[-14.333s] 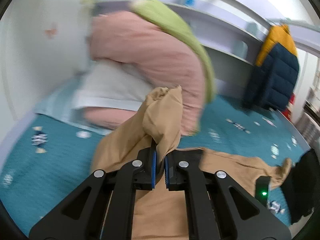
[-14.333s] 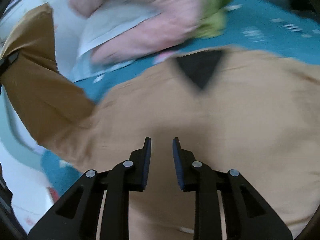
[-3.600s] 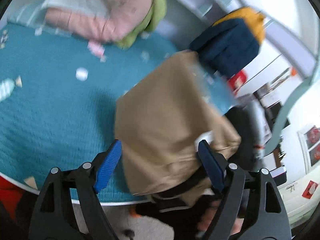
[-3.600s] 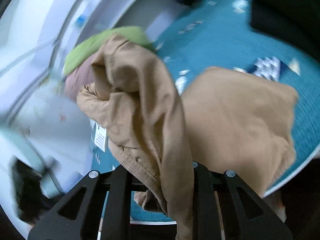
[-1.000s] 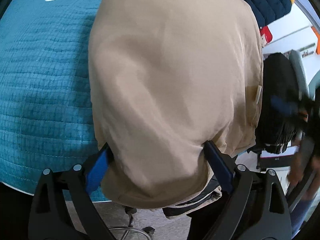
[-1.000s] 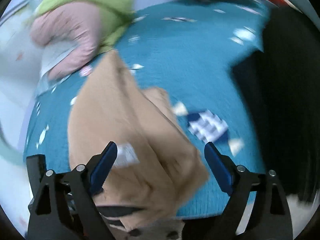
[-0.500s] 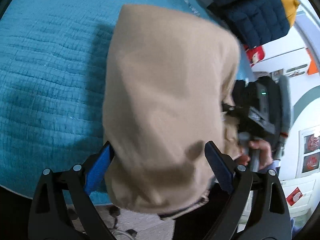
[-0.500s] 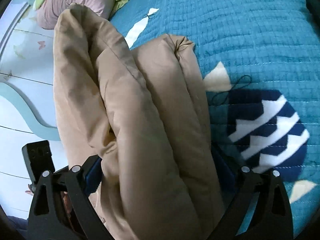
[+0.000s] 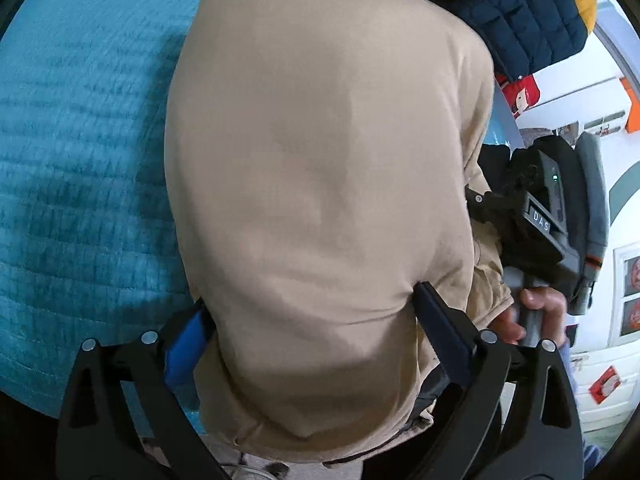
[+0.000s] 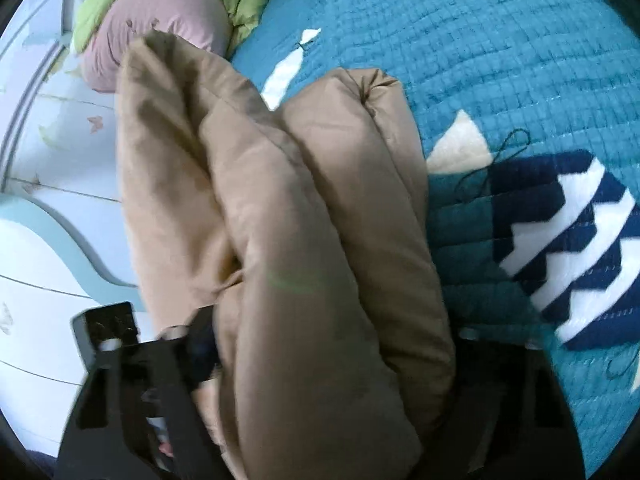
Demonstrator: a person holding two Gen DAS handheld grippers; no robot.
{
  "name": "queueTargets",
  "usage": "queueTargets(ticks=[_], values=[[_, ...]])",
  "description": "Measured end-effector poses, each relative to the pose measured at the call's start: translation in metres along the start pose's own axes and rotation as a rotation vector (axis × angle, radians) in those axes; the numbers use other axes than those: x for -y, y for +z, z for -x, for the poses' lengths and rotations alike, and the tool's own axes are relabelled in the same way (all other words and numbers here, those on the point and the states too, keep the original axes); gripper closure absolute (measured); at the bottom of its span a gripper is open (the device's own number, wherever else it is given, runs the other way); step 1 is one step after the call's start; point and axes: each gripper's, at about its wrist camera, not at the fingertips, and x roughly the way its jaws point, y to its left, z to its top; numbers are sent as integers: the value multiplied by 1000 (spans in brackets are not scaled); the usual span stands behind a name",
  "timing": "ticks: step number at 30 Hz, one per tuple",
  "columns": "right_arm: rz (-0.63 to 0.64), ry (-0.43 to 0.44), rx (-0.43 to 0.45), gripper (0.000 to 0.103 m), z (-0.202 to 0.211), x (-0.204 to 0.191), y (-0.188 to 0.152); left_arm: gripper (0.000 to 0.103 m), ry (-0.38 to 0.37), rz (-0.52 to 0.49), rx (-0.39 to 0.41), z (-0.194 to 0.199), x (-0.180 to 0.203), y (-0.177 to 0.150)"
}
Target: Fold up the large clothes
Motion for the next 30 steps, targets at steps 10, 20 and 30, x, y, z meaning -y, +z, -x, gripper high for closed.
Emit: queueTargets(ticks=[10, 20, 30], values=[[82, 30, 125, 69, 37, -57, -21, 41, 82, -92, 130, 22, 32, -3], [288, -74, 314, 69, 135, -158, -25, 44, -64, -195, 259, 90, 116, 18], [402, -253, 630, 68, 369, -198, -12, 44, -297, -469, 371, 133, 327, 65]])
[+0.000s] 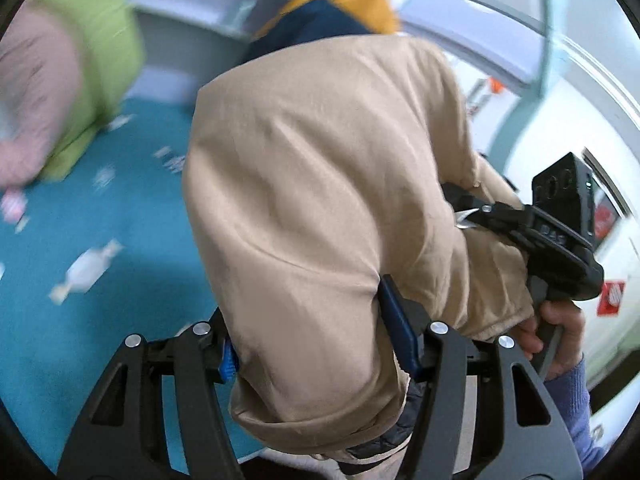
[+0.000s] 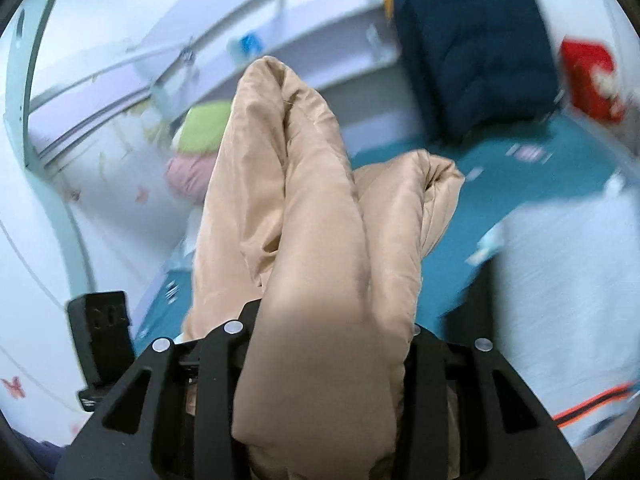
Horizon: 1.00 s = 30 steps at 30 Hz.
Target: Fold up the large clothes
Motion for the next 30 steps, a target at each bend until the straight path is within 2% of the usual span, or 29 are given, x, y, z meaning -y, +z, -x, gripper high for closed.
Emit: queueTargets(ticks=[4, 7, 10, 13, 14, 15, 17, 19, 20, 22, 27, 29, 30], values=[[-25, -69, 102, 67, 51, 58, 35, 44, -59, -85, 2, -54, 58, 32], [-83, -84, 139, 65, 73, 112, 44, 44, -94, -140, -9, -93, 100, 41], [-200, -124, 102, 60, 69, 178, 36, 44, -95, -171, -60, -136, 123, 37], [-344, -294, -4, 53, 34, 249, 9, 44, -60, -203, -157, -187, 126, 22], [-381, -312, -32, 50, 20, 265, -3, 44, -46, -233, -182, -200, 124, 15], [-401, -325, -18, 48, 18, 275, -10, 43, -52, -253, -196, -206, 120, 11], [-420, -338, 32, 43, 18, 285, -18, 43, -83, -251, -188, -204, 111, 9], [-429, -368, 54, 28, 26, 291, -21, 42, -111, -241, -161, -193, 100, 13], [-420, -380, 56, 28, 34, 297, -18, 41, -105, -244, -151, -188, 99, 14], [-352, -434, 37, 25, 42, 286, -13, 38, -91, -228, -136, -179, 90, 10], [-276, -640, 53, 20, 66, 267, -6, 36, -16, -179, -122, -162, 53, 3], [-232, -760, 62, 20, 73, 254, -6, 31, 18, -141, -132, -158, 34, 1], [-169, -854, 65, 20, 74, 237, -4, 31, 34, -131, -133, -154, 27, -2]])
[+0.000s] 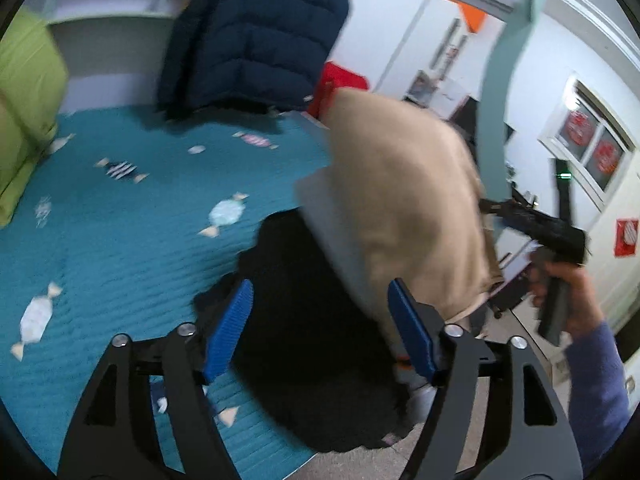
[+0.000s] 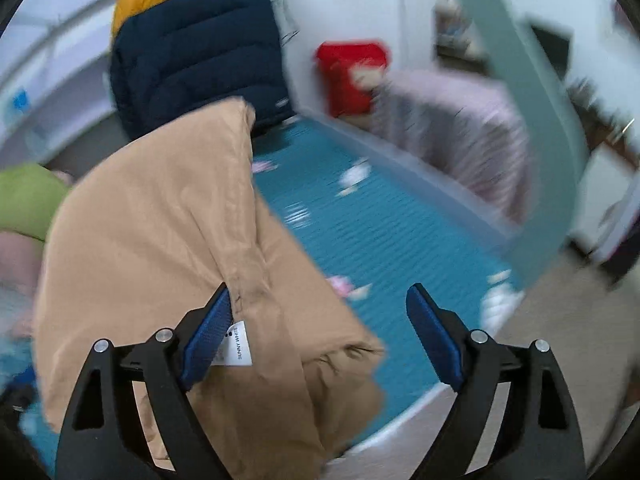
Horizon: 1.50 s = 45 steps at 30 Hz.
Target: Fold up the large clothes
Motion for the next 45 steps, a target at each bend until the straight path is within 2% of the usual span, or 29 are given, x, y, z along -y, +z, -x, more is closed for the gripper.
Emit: queueTargets(ticks=[2, 3, 6, 8, 9, 10, 13, 14, 17, 18, 23, 28, 30, 37, 41, 42, 45], values=[[90, -109, 60, 20, 21, -22, -6, 31, 52, 2, -5, 4, -14, -6], [119, -122, 89, 20, 30, -32, -11, 31, 81, 0, -8, 6, -21, -9], [191, -69, 163, 20, 58, -67, -30, 31, 123, 6, -22, 12, -34, -17], [229, 52, 159, 20, 67, -92, -45, 25, 141, 26, -33, 14, -46, -25], [235, 104, 145, 20, 65, -98, -49, 24, 156, 35, -37, 15, -52, -29], [241, 163, 96, 21, 60, -105, -56, 24, 165, 38, -41, 15, -56, -32], [214, 164, -41, 22, 31, -99, -75, 24, 197, 45, -67, 18, -70, -45], [178, 199, -106, 22, 19, -89, -82, 23, 208, 45, -77, 18, -75, -49], [91, 295, -152, 22, 7, -60, -90, 21, 227, 47, -97, 21, -84, -61], [83, 302, -154, 22, 6, -56, -91, 21, 232, 51, -106, 21, -88, -66], [70, 279, -127, 22, 21, -49, -84, 21, 243, 60, -125, 24, -95, -80], [160, 154, -31, 19, 71, -81, -91, 15, 246, 49, -110, 42, -91, -93], [193, 121, 2, 12, 97, -100, -106, 14, 238, 44, -101, 51, -87, -98], [310, 30, -10, 8, 138, -166, -175, 11, 190, 11, -60, 93, -66, -116], [271, 22, -8, 8, 161, -186, -205, 11, 178, 8, -21, 127, -57, -123], [260, 16, -5, 8, 164, -188, -208, 7, 177, 4, -14, 136, -55, -125], [241, 47, -12, 8, 184, -203, -218, 5, 193, 0, 25, 166, -50, -131]])
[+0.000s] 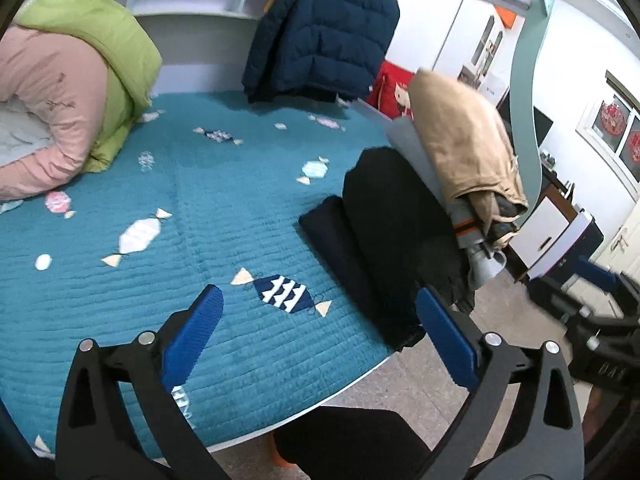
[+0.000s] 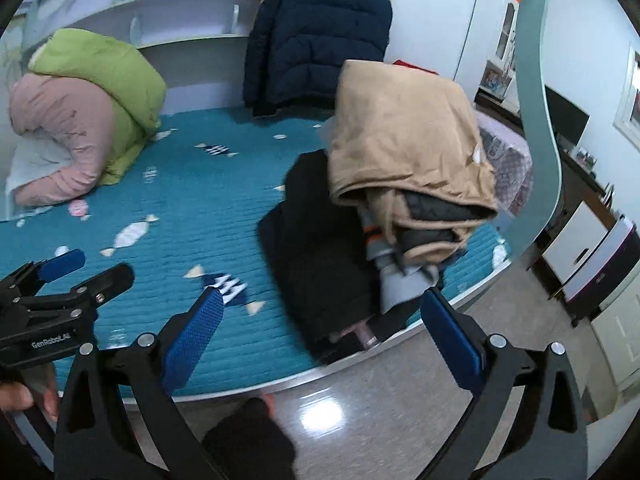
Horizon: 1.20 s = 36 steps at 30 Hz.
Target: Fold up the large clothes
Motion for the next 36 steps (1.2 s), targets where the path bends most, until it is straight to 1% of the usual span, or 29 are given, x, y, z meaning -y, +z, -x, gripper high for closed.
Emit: queueTargets(ticks=[3, 5, 7, 10, 17, 19, 24, 31, 36], values=[[15, 17, 19, 8, 23, -23, -6, 5, 16, 2, 46, 34, -2, -7], [41, -3, 57, 8, 42, -37, -10, 5, 23, 2, 65, 52, -3, -10], [40, -14, 92, 8, 62, -45, -13, 5, 36, 4, 89, 74, -3, -16], [21, -8, 127, 8, 87, -49, -18, 5, 60, -1, 121, 101, -3, -25], [40, 19, 197, 8, 135, -62, -32, 5, 122, 1, 200, 160, 2, -45], [37, 29, 213, 8, 145, -64, -37, 5, 134, -2, 214, 173, 4, -47], [27, 66, 254, 8, 169, -66, -45, 5, 193, -23, 269, 206, 14, -53], [17, 125, 346, 7, 208, -68, -55, 5, 252, -49, 353, 257, 24, -60], [29, 159, 411, 7, 232, -72, -59, 5, 308, -51, 413, 292, 30, -63]])
